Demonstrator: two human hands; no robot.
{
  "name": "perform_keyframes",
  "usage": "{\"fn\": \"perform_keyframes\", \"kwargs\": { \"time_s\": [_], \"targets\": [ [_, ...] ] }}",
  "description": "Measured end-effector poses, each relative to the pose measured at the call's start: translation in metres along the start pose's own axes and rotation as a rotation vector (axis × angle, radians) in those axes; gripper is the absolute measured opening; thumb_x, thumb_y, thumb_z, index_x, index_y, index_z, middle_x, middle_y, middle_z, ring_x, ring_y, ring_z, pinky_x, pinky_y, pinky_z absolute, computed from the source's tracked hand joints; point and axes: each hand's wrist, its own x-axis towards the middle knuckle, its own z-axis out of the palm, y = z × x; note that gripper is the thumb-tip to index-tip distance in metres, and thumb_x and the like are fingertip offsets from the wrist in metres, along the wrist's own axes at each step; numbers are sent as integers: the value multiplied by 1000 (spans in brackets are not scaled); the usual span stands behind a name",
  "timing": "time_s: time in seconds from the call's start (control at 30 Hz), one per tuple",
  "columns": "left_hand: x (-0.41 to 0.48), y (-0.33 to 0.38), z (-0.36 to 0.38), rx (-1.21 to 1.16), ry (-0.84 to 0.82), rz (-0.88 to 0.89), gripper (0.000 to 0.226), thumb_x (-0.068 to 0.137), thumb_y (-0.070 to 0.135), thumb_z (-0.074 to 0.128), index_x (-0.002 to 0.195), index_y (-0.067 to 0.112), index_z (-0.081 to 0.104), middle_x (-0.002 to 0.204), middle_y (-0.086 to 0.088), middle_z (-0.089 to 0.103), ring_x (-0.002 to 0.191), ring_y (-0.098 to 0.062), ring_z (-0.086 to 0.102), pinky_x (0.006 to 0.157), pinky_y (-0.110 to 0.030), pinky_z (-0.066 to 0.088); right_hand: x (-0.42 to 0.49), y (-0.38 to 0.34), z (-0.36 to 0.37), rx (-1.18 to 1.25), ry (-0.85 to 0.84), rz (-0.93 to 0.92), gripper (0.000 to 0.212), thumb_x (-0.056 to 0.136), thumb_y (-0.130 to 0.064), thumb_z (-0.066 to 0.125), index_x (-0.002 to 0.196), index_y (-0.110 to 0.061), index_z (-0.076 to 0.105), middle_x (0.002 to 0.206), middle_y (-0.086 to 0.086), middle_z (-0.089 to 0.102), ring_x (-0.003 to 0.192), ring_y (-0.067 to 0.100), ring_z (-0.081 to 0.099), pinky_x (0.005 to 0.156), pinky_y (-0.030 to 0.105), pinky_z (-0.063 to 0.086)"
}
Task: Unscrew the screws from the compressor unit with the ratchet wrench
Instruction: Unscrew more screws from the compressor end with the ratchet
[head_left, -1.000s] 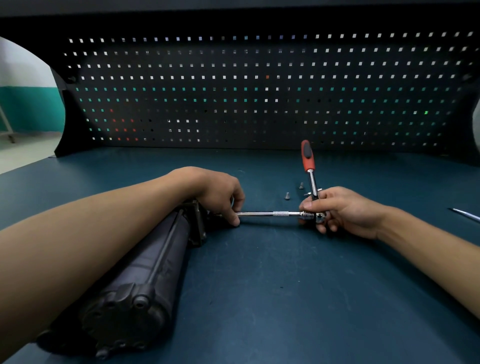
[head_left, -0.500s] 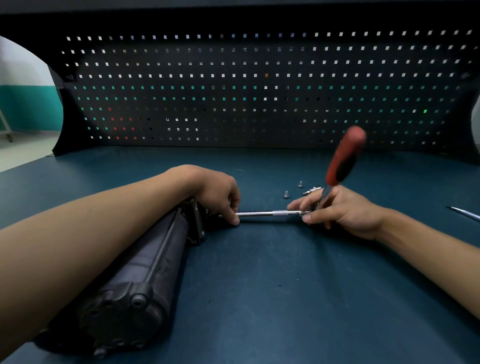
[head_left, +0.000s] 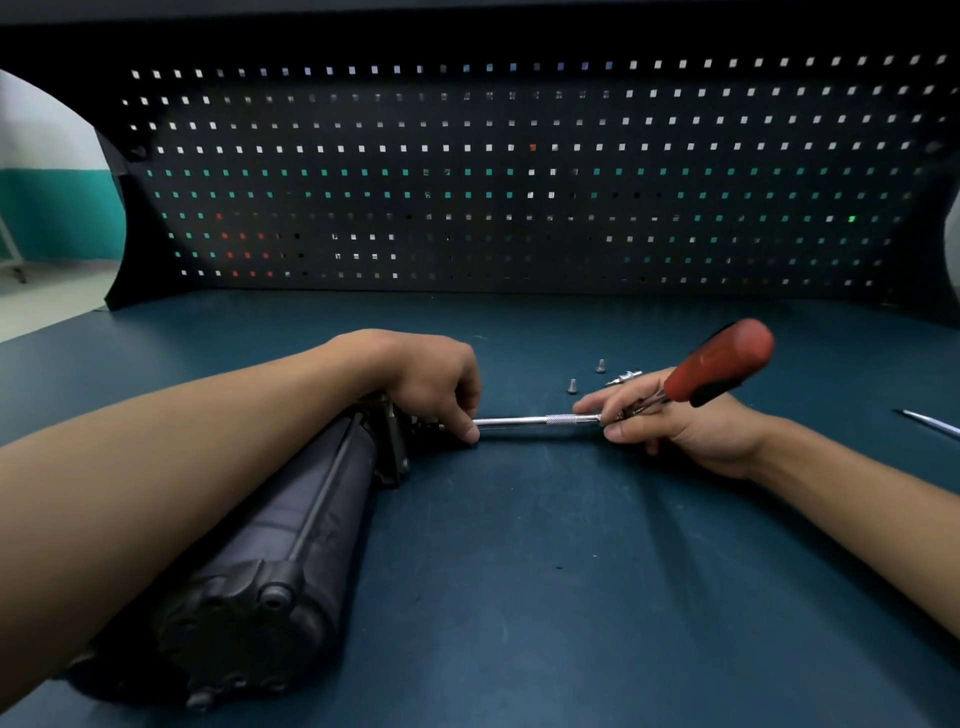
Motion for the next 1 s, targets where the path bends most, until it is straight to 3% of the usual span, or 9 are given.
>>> {"fn": "perform_keyframes", "kwargs": {
  "time_s": [0.1, 0.2, 0.37, 0.47, 0.57, 0.67, 0.77, 0.87, 1.0],
  "targets": [
    [0, 0, 1, 14, 28, 16, 21, 83, 43, 77, 74, 26, 69, 75, 10, 71, 65, -4, 61, 60, -22, 46, 0, 0, 1, 18, 3, 1, 35, 81, 10, 69, 66, -20, 75, 113, -3, 75, 91, 23, 61, 52, 19, 44],
    [-2, 1, 2, -15, 65, 34, 21, 84, 44, 75, 76, 25, 71, 75, 7, 72, 67, -8, 65, 64, -25, 49, 1, 1, -1, 87, 35, 18, 36, 81, 12, 66, 63, -19, 75, 111, 2, 75, 72, 15, 60, 50, 18, 44],
    [-5, 3, 1, -80, 107, 21, 23, 84, 49, 73, 81, 26, 73, 76, 7, 73, 67, -10, 68, 72, -30, 54, 3, -1, -5, 294, 88, 73, 13, 65, -2, 70, 62, -15, 75, 101, 6, 76, 64, 13, 63, 45, 18, 46],
    [-5, 2, 0, -5, 75, -75, 25, 78, 52, 77, 86, 29, 75, 82, 13, 72, 78, -8, 66, 77, -29, 54, 4, 1, -8, 324, 110, 77, 30, 76, 10, 65, 60, -15, 74, 97, 6, 76, 62, 15, 63, 44, 19, 46],
    [-5, 1, -3, 82, -35, -186, 21, 74, 36, 77, 89, 21, 77, 85, 7, 74, 83, -15, 69, 81, -36, 58, 4, 4, -11, 342, 111, 77, 40, 83, 14, 58, 59, -15, 73, 97, 7, 76, 59, 17, 64, 43, 20, 46],
    [-5, 3, -3, 202, -78, -252, 22, 72, 29, 73, 88, 13, 77, 87, -2, 75, 83, -23, 70, 76, -38, 59, 4, 6, -14, 362, 129, 88, 40, 84, 14, 57, 59, -14, 72, 97, 8, 76, 59, 18, 64, 43, 21, 45],
    [-4, 9, 0, 306, -72, -262, 19, 79, 22, 67, 91, 10, 76, 87, -7, 70, 72, -26, 58, 64, -33, 48, 6, 8, -16, 420, 156, 112, 38, 83, 13, 56, 60, -14, 71, 96, 9, 76, 59, 19, 64, 44, 22, 46],
    [-3, 13, 1, 350, -71, -246, 18, 84, 19, 65, 97, 9, 75, 94, -10, 71, 73, -26, 55, 64, -32, 44, 5, 9, -19, 500, 172, 128, 29, 75, 7, 59, 59, -15, 71, 96, 9, 76, 59, 20, 65, 45, 22, 47],
    [-3, 14, -3, 359, -86, -206, 13, 85, 18, 66, 95, 12, 74, 82, -4, 65, 69, -23, 52, 59, -29, 40, 4, 9, -22, 585, 162, 133, 21, 69, 0, 60, 60, -16, 70, 97, 10, 76, 60, 21, 65, 47, 22, 49]
  ]
}}
